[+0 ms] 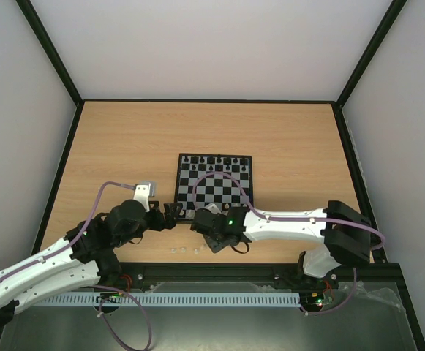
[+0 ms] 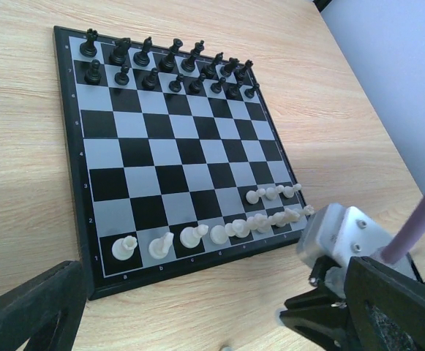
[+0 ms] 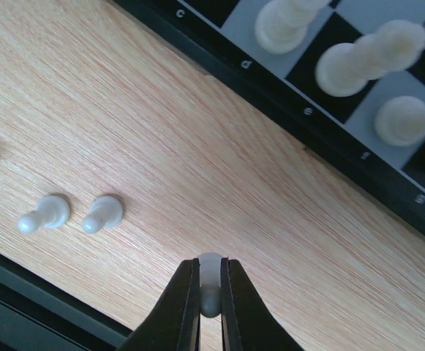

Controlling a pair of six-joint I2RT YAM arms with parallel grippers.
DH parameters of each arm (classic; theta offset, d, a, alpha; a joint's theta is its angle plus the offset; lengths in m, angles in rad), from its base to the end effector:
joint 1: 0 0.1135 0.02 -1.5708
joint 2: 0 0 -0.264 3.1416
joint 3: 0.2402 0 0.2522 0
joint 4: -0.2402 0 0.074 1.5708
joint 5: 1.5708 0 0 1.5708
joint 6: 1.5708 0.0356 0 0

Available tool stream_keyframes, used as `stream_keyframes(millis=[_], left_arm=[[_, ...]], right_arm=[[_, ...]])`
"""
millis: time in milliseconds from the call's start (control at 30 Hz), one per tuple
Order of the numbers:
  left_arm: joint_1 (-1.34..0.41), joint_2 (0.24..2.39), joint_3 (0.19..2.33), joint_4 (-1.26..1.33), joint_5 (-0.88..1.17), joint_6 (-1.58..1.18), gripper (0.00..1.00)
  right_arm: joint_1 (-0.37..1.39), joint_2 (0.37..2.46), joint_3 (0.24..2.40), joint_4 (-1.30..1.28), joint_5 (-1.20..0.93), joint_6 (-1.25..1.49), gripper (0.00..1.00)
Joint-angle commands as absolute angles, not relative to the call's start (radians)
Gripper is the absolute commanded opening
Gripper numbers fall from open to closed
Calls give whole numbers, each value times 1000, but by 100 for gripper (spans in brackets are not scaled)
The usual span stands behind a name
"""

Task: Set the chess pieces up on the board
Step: Pick up the chess piece at the center of the board, then place the chess piece on the chessboard.

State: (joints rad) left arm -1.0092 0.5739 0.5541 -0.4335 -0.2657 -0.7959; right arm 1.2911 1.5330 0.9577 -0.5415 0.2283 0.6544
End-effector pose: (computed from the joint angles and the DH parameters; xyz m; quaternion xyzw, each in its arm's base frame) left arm 0.0834 -0.1150 0.2645 0.0196 0.8431 -0.3428 0.4137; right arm 0.0894 0.2821 0.1967 -0.2786 0.9274 0.1223 0.2176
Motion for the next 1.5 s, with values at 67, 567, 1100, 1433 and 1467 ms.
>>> stream_keyframes(millis=[67, 567, 1100, 1433, 1467], left_arm=[[-1003, 573, 550, -424, -264, -790, 99], [-1003, 573, 549, -421, -267, -784, 99], [-1003, 570, 553, -425, -273, -779, 99], [-1003, 569, 554, -428, -276, -779, 99], [-1003, 569, 554, -428, -277, -779, 99]], right_arm=[[1274, 1479, 1015, -687, 306, 646, 3], [1050, 1546, 1245, -744, 306, 472, 3], [938, 1752, 1302, -652, 232, 404, 3], [931, 1806, 1286, -623, 193, 399, 4], [930, 1811, 1283, -621, 192, 399, 4]])
